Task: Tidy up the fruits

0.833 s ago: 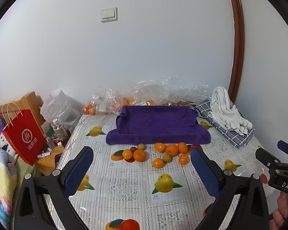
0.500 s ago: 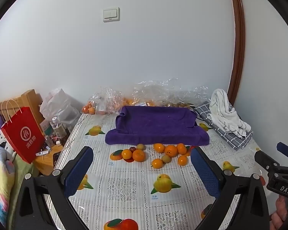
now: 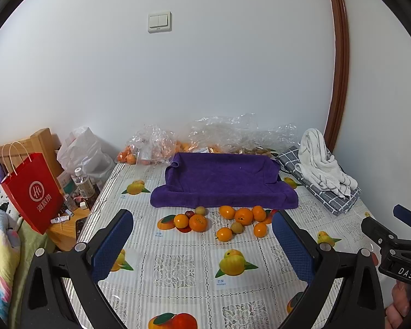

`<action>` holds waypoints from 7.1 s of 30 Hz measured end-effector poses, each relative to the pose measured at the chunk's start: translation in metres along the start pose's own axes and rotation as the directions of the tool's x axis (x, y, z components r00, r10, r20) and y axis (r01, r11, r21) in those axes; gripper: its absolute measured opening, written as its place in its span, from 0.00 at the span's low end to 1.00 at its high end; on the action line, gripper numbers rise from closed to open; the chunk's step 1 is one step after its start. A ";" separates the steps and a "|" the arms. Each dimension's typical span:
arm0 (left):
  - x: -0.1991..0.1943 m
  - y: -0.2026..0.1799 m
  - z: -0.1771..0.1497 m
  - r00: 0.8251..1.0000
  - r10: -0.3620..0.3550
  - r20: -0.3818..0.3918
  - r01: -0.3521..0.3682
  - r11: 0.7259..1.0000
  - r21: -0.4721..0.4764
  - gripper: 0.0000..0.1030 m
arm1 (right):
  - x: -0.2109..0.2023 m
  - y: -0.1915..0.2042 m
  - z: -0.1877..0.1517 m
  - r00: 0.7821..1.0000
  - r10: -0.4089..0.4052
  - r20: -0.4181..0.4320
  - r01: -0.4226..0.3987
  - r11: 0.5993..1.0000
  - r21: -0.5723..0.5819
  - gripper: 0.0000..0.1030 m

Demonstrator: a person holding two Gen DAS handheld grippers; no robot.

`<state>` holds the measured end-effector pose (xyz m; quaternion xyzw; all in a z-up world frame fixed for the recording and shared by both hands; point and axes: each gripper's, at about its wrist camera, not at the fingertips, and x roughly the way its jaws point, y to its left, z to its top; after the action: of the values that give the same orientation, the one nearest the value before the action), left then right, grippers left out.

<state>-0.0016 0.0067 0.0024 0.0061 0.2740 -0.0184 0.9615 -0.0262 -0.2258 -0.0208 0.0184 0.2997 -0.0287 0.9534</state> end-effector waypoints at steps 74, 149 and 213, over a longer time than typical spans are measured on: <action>0.014 0.011 -0.009 1.000 0.009 -0.004 -0.009 1.000 -0.019 0.99 | 0.021 0.021 0.000 1.000 -0.015 -0.017 0.014 0.998 -0.062 1.00; 0.257 0.074 -0.073 0.952 -0.189 -0.242 0.159 0.978 -0.137 0.31 | 0.239 0.040 -0.054 0.967 0.151 -0.204 -0.173 0.980 -0.096 0.34; 0.369 0.043 0.053 0.962 -0.097 -0.256 0.069 0.991 -0.119 0.31 | 0.363 0.035 0.128 0.967 0.206 -0.150 -0.215 0.976 -0.044 0.34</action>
<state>0.3408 0.0365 -0.1469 -0.0554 0.3990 -0.0427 0.9143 0.3467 -0.2130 -0.1229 0.0235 0.3649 0.0830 0.9270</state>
